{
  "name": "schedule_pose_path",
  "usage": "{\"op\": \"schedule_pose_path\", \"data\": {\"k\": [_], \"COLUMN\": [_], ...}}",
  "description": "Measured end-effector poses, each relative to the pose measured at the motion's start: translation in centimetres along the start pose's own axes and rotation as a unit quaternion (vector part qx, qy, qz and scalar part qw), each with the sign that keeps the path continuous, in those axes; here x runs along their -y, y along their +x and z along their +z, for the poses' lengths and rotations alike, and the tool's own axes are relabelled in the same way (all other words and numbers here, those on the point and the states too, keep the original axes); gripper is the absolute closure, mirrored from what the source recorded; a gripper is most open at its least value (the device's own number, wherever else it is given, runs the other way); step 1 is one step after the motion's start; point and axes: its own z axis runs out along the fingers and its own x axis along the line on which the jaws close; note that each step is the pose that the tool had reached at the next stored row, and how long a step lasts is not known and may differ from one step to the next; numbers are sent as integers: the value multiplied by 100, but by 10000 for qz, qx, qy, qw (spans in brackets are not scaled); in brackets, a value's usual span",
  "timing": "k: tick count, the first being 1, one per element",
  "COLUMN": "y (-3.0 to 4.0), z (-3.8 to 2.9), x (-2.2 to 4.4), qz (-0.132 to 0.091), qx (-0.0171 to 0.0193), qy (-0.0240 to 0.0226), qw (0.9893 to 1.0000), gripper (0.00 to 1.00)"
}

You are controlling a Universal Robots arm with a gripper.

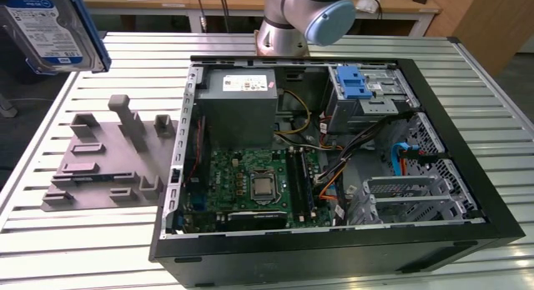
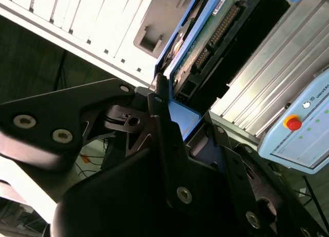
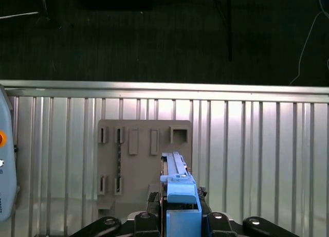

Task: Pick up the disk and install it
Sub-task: 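Pick up the disk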

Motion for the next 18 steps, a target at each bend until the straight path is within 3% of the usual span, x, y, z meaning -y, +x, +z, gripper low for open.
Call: {"op": "schedule_pose_path", "data": {"k": [7, 18], "y": [47, 50], "z": [-1, -2], "x": [59, 125], "qz": [0, 0], "qx": [2, 2], "qy": [0, 0], "qw": [10000, 10000], "gripper": [64, 64]}}
